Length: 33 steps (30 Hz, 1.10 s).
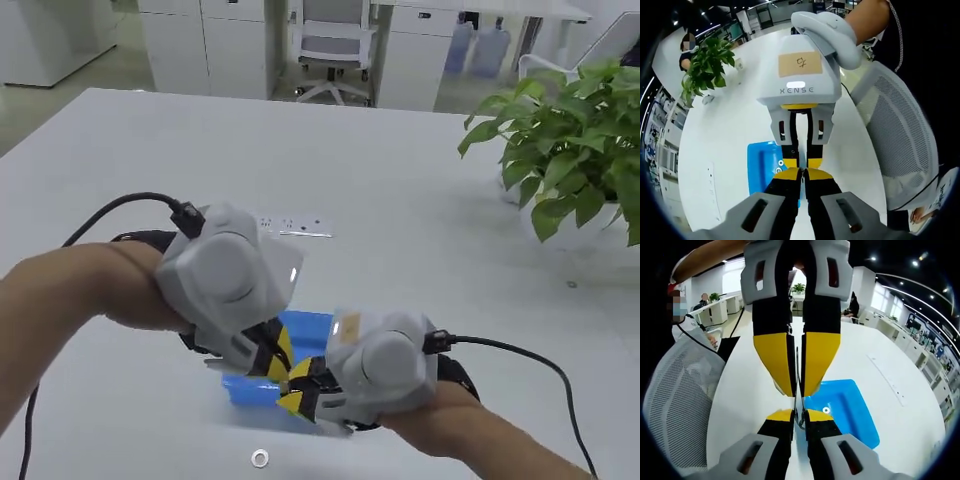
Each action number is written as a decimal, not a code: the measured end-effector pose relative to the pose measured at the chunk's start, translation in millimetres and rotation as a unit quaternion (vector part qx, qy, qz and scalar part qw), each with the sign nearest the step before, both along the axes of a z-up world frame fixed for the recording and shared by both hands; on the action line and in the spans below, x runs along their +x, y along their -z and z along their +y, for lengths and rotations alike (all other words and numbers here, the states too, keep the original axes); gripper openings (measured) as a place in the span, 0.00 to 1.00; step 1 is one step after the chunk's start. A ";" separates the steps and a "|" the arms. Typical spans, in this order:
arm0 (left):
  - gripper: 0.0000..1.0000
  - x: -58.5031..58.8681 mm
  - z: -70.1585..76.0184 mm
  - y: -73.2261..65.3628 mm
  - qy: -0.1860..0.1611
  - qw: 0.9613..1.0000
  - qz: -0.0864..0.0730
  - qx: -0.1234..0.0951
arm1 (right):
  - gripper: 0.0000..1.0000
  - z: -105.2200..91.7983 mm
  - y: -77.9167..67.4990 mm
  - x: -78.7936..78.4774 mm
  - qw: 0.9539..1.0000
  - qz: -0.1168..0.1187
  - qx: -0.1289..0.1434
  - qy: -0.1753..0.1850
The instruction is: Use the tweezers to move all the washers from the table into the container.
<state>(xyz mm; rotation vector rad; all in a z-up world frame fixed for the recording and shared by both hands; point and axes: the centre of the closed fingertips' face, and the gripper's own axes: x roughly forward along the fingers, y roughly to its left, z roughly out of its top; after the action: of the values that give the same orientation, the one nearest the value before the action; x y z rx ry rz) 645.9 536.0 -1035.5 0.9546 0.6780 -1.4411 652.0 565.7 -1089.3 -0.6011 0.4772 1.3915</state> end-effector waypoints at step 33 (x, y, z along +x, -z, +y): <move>0.07 52.9 -11.5 11.7 0.003 1.000 -0.018 -0.015 | 0.10 -13.3 12.2 57.8 1.000 -0.006 -0.012 0.013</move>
<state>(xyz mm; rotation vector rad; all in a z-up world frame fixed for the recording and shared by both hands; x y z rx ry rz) 698.8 524.5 -1047.2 0.9578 0.6263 -1.4316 709.7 552.4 -1101.5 -0.6196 0.4912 1.3577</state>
